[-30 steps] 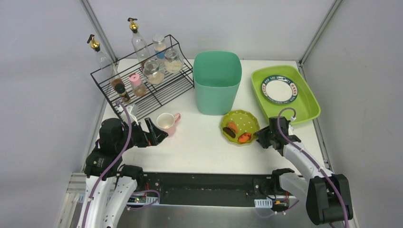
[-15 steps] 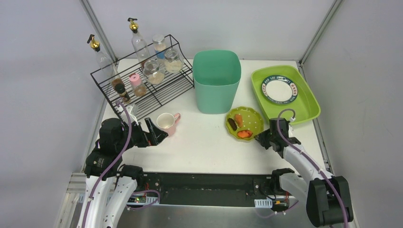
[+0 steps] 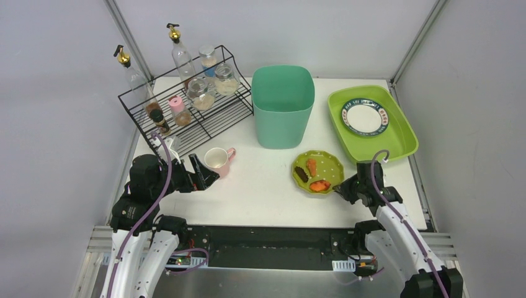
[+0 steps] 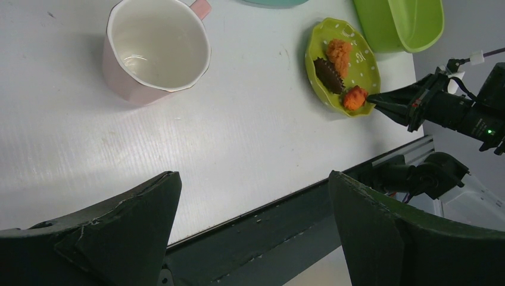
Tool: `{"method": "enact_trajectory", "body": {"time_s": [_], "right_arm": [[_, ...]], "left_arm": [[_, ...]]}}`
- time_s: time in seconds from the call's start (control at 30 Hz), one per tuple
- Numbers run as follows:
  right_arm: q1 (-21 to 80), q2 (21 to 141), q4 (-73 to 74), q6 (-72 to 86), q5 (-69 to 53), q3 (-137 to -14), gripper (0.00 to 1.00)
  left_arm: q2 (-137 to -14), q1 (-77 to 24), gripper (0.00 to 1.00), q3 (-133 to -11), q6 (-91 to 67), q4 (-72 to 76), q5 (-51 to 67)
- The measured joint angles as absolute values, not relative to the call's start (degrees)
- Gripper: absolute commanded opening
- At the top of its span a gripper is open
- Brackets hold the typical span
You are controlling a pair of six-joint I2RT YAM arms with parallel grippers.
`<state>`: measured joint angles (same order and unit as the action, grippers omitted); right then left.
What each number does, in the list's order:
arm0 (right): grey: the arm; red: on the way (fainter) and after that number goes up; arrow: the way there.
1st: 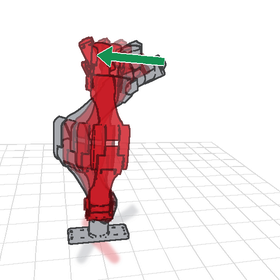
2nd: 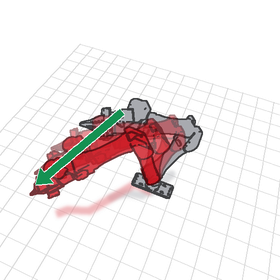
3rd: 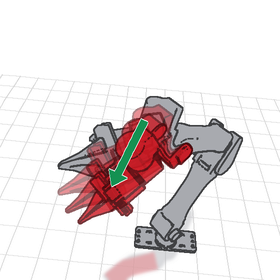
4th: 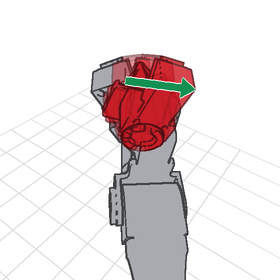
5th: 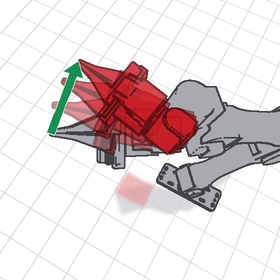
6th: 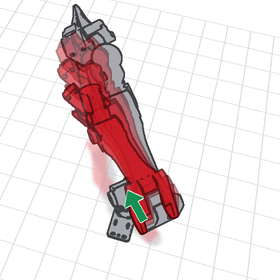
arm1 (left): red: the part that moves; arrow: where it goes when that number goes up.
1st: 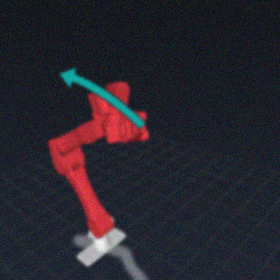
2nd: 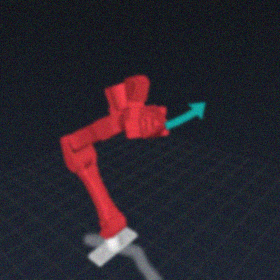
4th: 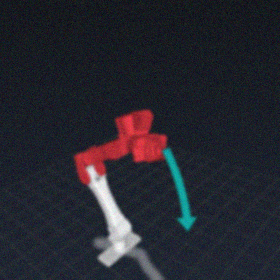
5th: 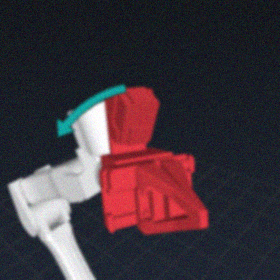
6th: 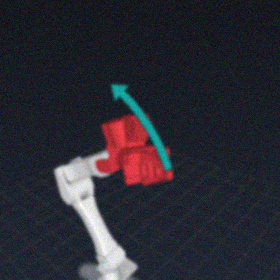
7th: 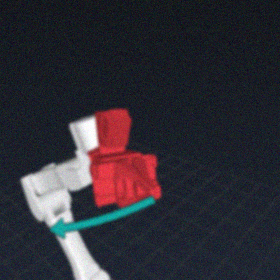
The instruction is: Clear the kitchen counter
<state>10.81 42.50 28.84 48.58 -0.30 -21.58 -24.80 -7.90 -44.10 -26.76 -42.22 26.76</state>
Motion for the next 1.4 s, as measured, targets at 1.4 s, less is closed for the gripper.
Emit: {"method": "enact_trajectory", "body": {"time_s": [1.4], "right_arm": [[11.07, 47.77, 62.98, 40.05, -14.72, -72.38, 0.00]], "left_arm": [[-24.49, -7.90, 1.00, -44.10, -26.76, -42.22, 26.72]]}}
